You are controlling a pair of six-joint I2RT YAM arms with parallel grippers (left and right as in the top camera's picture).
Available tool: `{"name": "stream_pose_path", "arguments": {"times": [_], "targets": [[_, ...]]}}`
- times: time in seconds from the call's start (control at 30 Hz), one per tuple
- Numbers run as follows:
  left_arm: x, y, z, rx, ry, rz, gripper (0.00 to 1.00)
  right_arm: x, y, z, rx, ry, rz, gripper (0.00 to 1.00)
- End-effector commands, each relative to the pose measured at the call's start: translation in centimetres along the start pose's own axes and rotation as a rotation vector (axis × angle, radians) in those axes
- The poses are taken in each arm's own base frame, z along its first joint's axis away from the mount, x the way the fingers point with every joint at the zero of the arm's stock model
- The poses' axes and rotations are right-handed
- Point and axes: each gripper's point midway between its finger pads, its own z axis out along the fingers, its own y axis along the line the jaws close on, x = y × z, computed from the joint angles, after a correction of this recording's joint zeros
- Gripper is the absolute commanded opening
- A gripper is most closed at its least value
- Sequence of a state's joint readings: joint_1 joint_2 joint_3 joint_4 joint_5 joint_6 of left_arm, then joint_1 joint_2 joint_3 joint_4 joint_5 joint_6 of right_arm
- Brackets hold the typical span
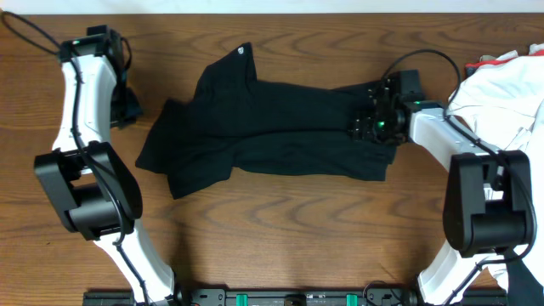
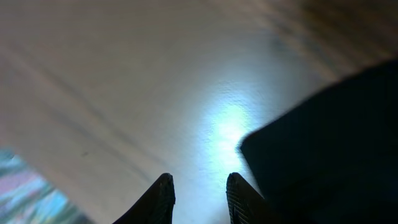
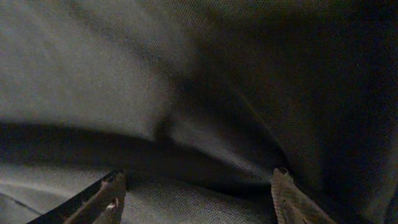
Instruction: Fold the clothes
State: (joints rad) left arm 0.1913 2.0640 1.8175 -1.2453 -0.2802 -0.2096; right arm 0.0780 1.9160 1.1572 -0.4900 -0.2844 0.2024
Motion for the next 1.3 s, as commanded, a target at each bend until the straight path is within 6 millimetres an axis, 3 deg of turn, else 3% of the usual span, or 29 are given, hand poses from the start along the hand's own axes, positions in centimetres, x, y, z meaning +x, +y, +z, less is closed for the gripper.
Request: {"name": "stream_pose_path", "arguments": {"times": [0.0, 0.1, 0.17, 0.27, 0.37, 0.57, 0.83, 1.03, 1.13, 1.27], "targets": [[-0.3, -3.7, -2.0, 0.129, -0.059, 0.12, 0.31, -1.5, 0.2, -2.8, -0.067, -0.074, -0.052, 0.74], [-1.4, -7.6, -3.2, 0.238, -0.144, 0.217, 0.31, -4.8, 1.4, -6.7, -0.111, -0.234, -0.08, 0.72], [-2.3, -11.0, -4.4, 0.345, -0.218, 0.314, 0.31, -7.0, 1.8, -9.0, -0.12, -0.343, -0.058, 0.62], [-3.3, -15.1, -5.6, 0.457, -0.31, 0.4, 0.31, -9.4, 1.7, -10.1, -0.112, -0.446, -0.001, 0.47], [-3.9, -18.1, -5.8, 0.515, -0.363, 0.451, 0.31, -10.1, 1.4, -8.8, -0.117, -0.459, 0.049, 0.39], [-4.1, -21.7, -3.3, 0.522, -0.363, 0.494, 0.31, -9.7, 0.2, -2.9, -0.121, -0.386, 0.12, 0.33], [-3.2, -23.4, 0.6, 0.507, -0.289, 0.519, 0.31, -7.9, -1.8, 2.5, -0.099, -0.3, 0.189, 0.26], [-2.7, -23.7, 3.5, 0.484, -0.232, 0.522, 0.3, -6.4, -5.1, 4.9, 0.049, -0.265, 0.231, 0.21], [-3.1, -23.2, 5.5, 0.436, -0.217, 0.509, 0.3, -6.8, -7.2, 5.3, 0.142, -0.289, 0.25, 0.2], [-3.8, -21.4, 8.1, 0.356, -0.195, 0.468, 0.3, -8.4, -8.0, 5.5, 0.177, -0.32, 0.254, 0.19]]}}
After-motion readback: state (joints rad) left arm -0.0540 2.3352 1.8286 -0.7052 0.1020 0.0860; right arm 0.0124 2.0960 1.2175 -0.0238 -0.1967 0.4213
